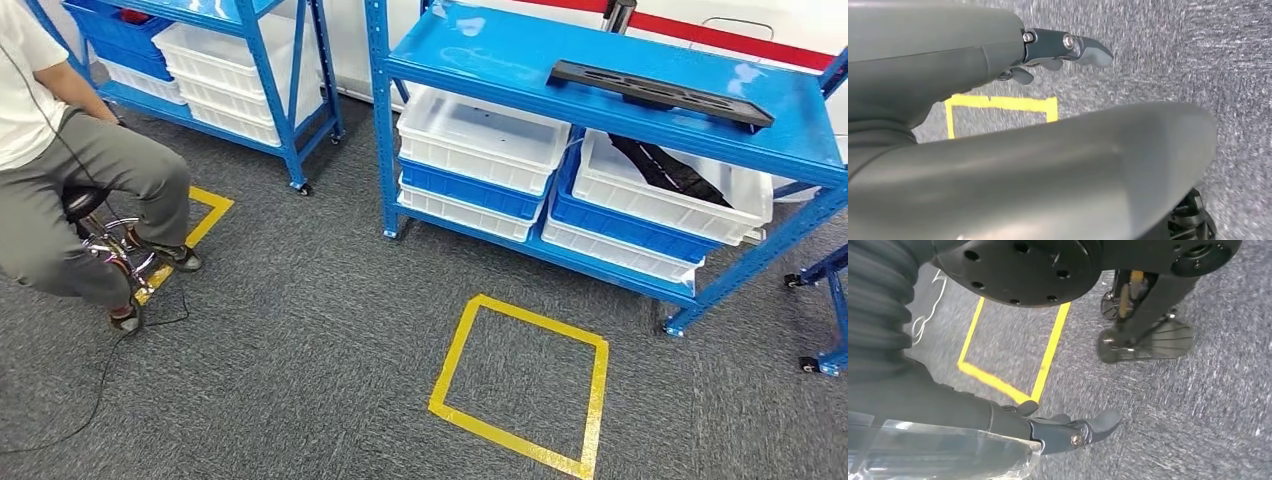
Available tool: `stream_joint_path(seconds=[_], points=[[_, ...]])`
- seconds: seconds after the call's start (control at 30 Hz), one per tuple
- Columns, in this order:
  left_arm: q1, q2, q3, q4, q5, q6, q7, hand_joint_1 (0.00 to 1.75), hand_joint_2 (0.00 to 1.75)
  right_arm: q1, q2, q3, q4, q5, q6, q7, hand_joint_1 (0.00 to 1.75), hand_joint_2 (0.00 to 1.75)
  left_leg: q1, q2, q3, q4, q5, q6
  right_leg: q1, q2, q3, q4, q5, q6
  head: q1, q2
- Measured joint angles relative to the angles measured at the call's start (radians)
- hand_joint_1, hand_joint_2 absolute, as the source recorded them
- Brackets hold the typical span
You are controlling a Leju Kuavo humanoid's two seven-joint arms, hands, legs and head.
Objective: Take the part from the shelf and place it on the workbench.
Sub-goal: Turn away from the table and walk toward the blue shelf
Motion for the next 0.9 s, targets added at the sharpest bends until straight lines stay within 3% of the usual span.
stream_joint_path(seconds=[0.03,0.1,0.17,0.2,0.27,0.3,0.37,0.43,0.47,0.5,0.53,0.57,0.63,0.67,0.73,0.8,0.83,0.9], points=[[0.000,0.000,0.000,0.000,0.000,0.001,0.000,0.00,0.00,0.001,-0.001,-0.002,0.000,0.000,0.001,0.000,0.00,1.75,-0.001,0.014,0.000,0.000,0.000,0.000,0.000,-0.004,0.017,-0.016,0.007,0.007,0.001,0.000],[-0.002,-0.001,0.000,0.000,0.000,0.002,0.001,0.00,0.00,0.003,-0.003,-0.005,0.000,0.001,0.001,0.002,0.00,1.75,-0.003,0.039,0.003,0.000,-0.002,-0.002,0.001,-0.033,0.107,-0.158,0.050,0.019,0.001,0.000],[-0.003,-0.003,0.000,0.000,-0.001,0.003,0.002,0.00,0.00,0.003,-0.003,-0.005,0.000,0.004,0.001,0.003,0.00,1.75,-0.008,0.059,0.010,0.001,-0.006,-0.010,0.008,-0.078,0.175,-0.282,0.090,0.014,0.000,0.000],[-0.004,-0.004,0.000,0.000,-0.002,0.004,0.003,0.00,0.00,0.002,-0.003,-0.006,0.000,0.006,0.001,0.003,0.00,1.75,-0.011,0.069,0.013,0.002,-0.008,-0.014,0.012,-0.089,0.185,-0.305,0.098,0.008,-0.001,0.000],[-0.006,-0.005,0.000,0.000,-0.003,0.004,0.004,0.00,0.00,0.001,-0.003,-0.006,0.000,0.009,0.001,0.003,0.00,1.75,-0.011,0.088,0.019,0.001,-0.013,-0.023,0.011,-0.072,0.181,-0.307,0.104,-0.005,-0.004,0.000],[-0.007,-0.005,0.001,0.000,-0.003,0.004,0.005,0.00,0.00,0.002,-0.003,-0.006,0.000,0.009,0.001,0.004,0.00,1.75,-0.009,0.079,0.019,0.006,-0.019,-0.030,0.004,-0.060,0.184,-0.310,0.107,-0.009,-0.006,0.000],[-0.008,-0.005,0.001,0.000,-0.003,0.005,0.006,0.00,0.00,0.003,-0.003,-0.006,0.000,0.010,0.001,0.006,0.00,1.75,-0.002,0.022,-0.001,0.062,-0.062,-0.044,-0.012,-0.038,0.189,-0.315,0.116,-0.025,-0.008,0.000],[-0.005,-0.004,0.002,0.000,-0.004,0.006,0.007,0.00,0.00,0.001,-0.002,-0.006,0.000,0.012,0.002,0.008,0.00,1.75,0.005,-0.035,-0.060,0.197,-0.138,-0.054,-0.015,-0.014,0.186,-0.315,0.121,-0.036,-0.010,0.000],[-0.003,-0.004,0.002,0.000,-0.004,0.005,0.007,0.00,0.00,0.000,-0.001,-0.006,0.000,0.013,0.002,0.010,0.00,1.75,0.008,-0.044,-0.091,0.263,-0.165,-0.058,-0.015,-0.002,0.184,-0.315,0.122,-0.037,-0.010,0.000],[-0.002,-0.004,0.003,0.000,-0.004,0.004,0.007,0.00,0.00,0.001,-0.001,-0.006,0.000,0.016,0.002,0.013,0.00,1.75,0.010,-0.047,-0.110,0.302,-0.173,-0.061,-0.015,0.010,0.183,-0.314,0.122,-0.037,-0.010,0.000],[-0.001,-0.004,0.004,0.000,-0.004,0.003,0.004,0.00,0.00,0.002,-0.001,-0.006,0.000,0.021,0.000,0.015,0.00,1.75,0.014,-0.047,-0.112,0.300,-0.156,-0.064,-0.016,0.022,0.184,-0.312,0.123,-0.038,-0.010,0.000],[-0.001,-0.003,0.005,0.000,-0.004,0.001,0.001,0.00,0.00,0.003,0.000,-0.006,0.000,0.028,-0.005,0.017,0.00,1.75,0.018,-0.048,-0.095,0.258,-0.121,-0.066,-0.017,0.031,0.185,-0.310,0.122,-0.037,-0.010,0.000],[-0.001,-0.002,0.008,0.000,-0.004,-0.001,-0.007,0.00,0.00,0.004,0.000,-0.006,0.000,0.041,-0.019,0.017,0.00,1.75,0.027,-0.060,-0.036,0.116,-0.043,-0.070,-0.017,0.048,0.185,-0.304,0.119,-0.032,-0.012,0.000],[-0.001,-0.001,0.010,0.000,-0.004,-0.003,-0.009,0.00,0.00,0.003,0.001,-0.006,0.000,0.044,-0.025,0.017,0.00,1.75,0.030,-0.069,-0.015,0.063,-0.022,-0.070,-0.014,0.054,0.181,-0.300,0.118,-0.027,-0.012,0.000],[-0.001,0.000,0.014,0.000,-0.003,-0.005,-0.012,0.00,0.00,0.003,0.001,-0.006,0.000,0.046,-0.032,0.016,0.00,1.75,0.028,-0.083,-0.005,0.022,-0.014,-0.064,-0.008,0.060,0.171,-0.297,0.118,-0.013,-0.013,0.000],[0.000,0.001,0.016,0.000,-0.003,-0.002,-0.018,0.00,0.00,0.004,0.001,-0.006,0.000,0.045,-0.035,0.015,0.00,1.75,0.024,-0.077,-0.007,0.016,-0.007,-0.047,-0.008,0.062,0.161,-0.297,0.121,0.002,-0.013,0.000],[0.000,0.001,0.016,0.000,-0.003,0.000,-0.023,0.00,0.00,0.005,0.000,-0.006,0.000,0.045,-0.035,0.015,0.00,1.75,0.024,-0.073,-0.007,0.011,-0.002,-0.037,-0.007,0.054,0.153,-0.284,0.114,0.005,-0.013,0.000],[0.000,0.000,0.018,0.000,-0.002,0.003,-0.036,0.00,0.00,0.003,0.001,-0.006,0.000,0.045,-0.035,0.015,0.00,1.75,0.025,-0.060,-0.008,0.003,0.006,-0.021,-0.006,0.024,0.109,-0.193,0.067,-0.002,-0.008,0.000]])
